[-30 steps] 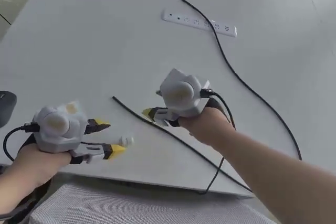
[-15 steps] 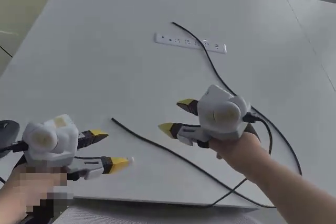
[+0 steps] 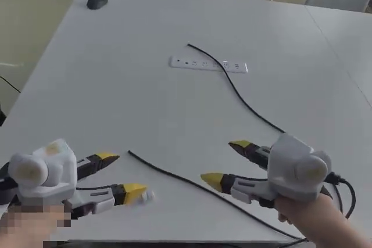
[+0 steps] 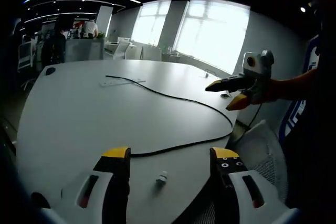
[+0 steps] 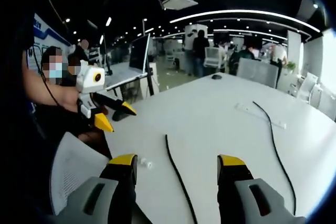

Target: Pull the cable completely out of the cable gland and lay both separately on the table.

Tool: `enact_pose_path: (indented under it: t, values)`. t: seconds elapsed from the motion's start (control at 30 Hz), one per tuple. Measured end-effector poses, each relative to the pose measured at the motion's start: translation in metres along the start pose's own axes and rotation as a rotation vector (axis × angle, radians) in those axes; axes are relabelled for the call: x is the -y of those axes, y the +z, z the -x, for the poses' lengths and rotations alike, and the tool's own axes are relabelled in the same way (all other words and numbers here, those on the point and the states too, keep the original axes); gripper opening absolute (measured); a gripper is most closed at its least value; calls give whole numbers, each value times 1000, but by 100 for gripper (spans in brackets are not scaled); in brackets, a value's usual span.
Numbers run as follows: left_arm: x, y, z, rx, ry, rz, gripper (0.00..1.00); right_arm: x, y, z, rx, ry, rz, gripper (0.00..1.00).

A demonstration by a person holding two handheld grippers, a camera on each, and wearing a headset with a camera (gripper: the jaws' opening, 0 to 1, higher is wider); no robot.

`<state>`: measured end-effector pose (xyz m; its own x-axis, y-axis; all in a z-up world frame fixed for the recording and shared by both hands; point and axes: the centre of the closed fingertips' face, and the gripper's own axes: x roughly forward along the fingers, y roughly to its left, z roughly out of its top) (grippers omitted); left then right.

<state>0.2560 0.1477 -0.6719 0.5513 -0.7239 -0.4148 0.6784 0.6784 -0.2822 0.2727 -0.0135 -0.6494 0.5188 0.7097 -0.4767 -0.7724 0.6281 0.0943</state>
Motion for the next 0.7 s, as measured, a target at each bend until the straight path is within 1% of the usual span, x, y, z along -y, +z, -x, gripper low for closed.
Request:
enact_pose_path:
  t: [0.07, 0.13, 0.23, 0.3, 0.33, 0.4, 0.43, 0.5, 0.53, 0.6, 0.7]
  values:
    - [2, 1, 1, 2, -4, -4, 62, -1, -3, 4, 9, -4, -15, 65]
    - [5, 6, 5, 23, 0, -14, 62, -5, -5, 12, 34, -7, -43, 68]
    - [11, 10, 11, 45, -1, -12, 62, -8, -10, 19, 48, -9, -55, 72]
    - [12, 11, 12, 53, 4, -16, 63, -7, -14, 23, 54, -10, -74, 74]
    - [12, 10, 13, 56, 6, -18, 64, -6, -16, 24, 57, -14, -97, 75]
    - [15, 11, 15, 65, -3, -25, 64, -5, -14, 27, 74, -20, -134, 76]
    - [17, 11, 15, 69, -4, -34, 67, -4, -13, 29, 81, -23, -133, 77]
    - [21, 9, 16, 53, -14, -37, 67, -3, -15, 31, 82, -28, -127, 79]
    - [20, 8, 17, 51, -9, -47, 67, -3, -16, 31, 79, -27, -126, 80]
    - [18, 7, 18, 48, -4, -50, 68, -4, -20, 31, 71, -22, -120, 82]
    - [14, 6, 20, 52, 13, -35, 70, -8, -30, 29, 36, -6, -93, 87]
